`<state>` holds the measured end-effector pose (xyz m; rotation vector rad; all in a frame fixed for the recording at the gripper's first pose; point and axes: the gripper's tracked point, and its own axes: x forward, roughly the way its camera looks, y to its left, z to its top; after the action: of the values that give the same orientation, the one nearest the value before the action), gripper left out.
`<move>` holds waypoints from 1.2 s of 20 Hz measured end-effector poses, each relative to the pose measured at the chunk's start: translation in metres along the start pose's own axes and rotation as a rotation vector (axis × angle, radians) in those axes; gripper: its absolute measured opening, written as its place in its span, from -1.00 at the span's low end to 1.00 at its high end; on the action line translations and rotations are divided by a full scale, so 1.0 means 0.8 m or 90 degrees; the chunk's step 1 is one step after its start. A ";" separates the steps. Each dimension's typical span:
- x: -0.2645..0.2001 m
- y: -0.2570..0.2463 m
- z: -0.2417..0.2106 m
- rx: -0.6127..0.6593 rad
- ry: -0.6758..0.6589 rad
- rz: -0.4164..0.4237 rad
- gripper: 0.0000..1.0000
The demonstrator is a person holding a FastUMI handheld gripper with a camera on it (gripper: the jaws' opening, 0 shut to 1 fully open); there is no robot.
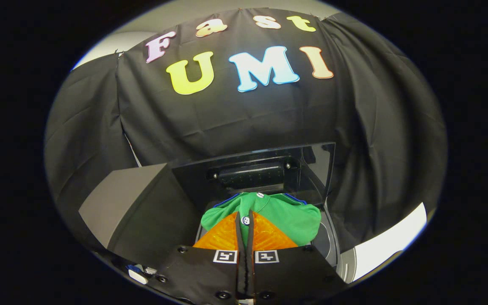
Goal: Put the clothes into the washing machine and then close the washing machine lid.
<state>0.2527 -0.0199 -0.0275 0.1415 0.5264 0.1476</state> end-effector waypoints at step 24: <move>0.034 -0.018 -0.127 -0.038 0.120 -0.041 -0.36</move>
<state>0.2261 -0.0195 -0.1300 0.0522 0.7127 0.1142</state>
